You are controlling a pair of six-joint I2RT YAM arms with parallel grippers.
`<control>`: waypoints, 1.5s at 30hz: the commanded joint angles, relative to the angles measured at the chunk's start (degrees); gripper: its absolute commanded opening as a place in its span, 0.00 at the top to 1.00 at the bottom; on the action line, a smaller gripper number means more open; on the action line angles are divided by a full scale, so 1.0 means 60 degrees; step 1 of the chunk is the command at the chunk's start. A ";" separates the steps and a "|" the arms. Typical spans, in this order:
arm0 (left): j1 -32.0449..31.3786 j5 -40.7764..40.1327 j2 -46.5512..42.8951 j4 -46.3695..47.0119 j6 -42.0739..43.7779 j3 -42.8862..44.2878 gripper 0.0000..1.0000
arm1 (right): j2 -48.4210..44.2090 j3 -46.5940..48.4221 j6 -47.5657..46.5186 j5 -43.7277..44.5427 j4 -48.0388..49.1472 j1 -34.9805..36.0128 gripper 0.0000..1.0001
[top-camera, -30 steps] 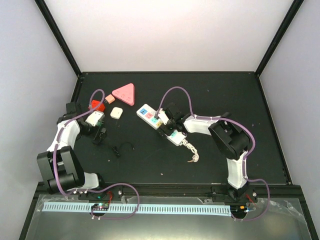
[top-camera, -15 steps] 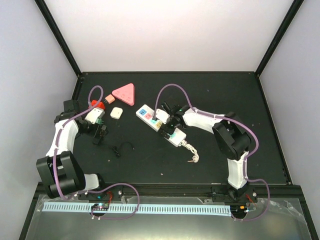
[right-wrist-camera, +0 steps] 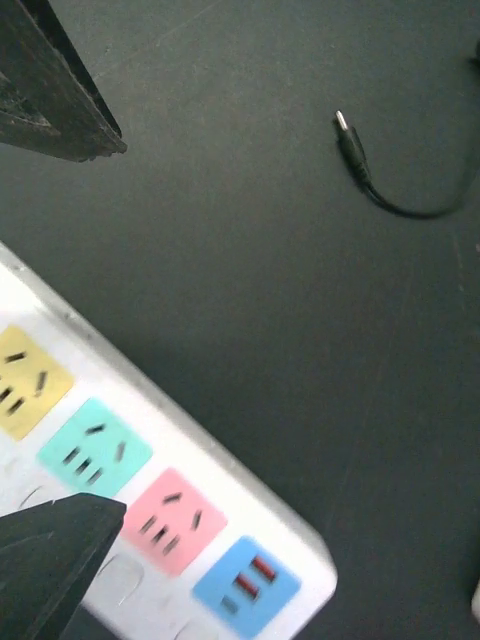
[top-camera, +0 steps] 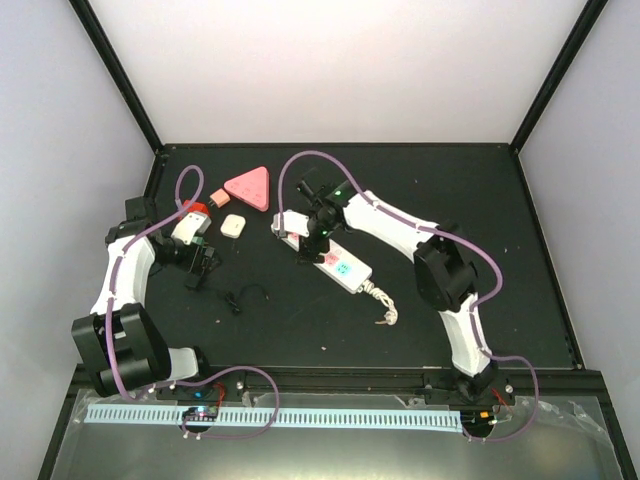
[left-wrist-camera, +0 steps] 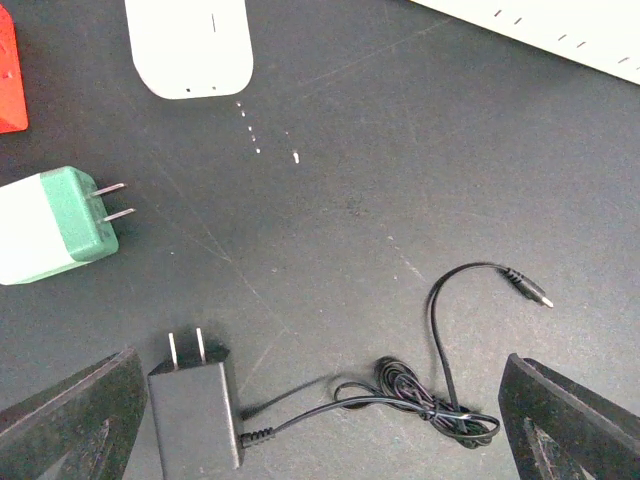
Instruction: Pull the plug off the socket
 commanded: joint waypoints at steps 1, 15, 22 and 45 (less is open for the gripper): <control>0.0079 0.0431 -0.0199 -0.0274 -0.0051 0.0268 0.01 | 0.0526 0.0506 -0.1016 0.0164 -0.0910 0.0396 0.07; 0.0077 0.0641 -0.0199 -0.0429 -0.0045 0.0222 0.01 | 0.2329 0.2215 -0.2644 0.1872 -0.2018 0.0956 0.08; 0.0077 0.0898 -0.0591 -0.0645 -0.0004 0.0219 0.01 | 0.2368 0.1744 -0.2977 0.2818 -0.1624 0.0887 0.07; 0.0069 0.1629 -0.0549 -0.0896 -0.0030 0.0455 0.01 | 0.0709 -0.1468 -0.3683 0.3832 -0.0858 -0.2010 0.06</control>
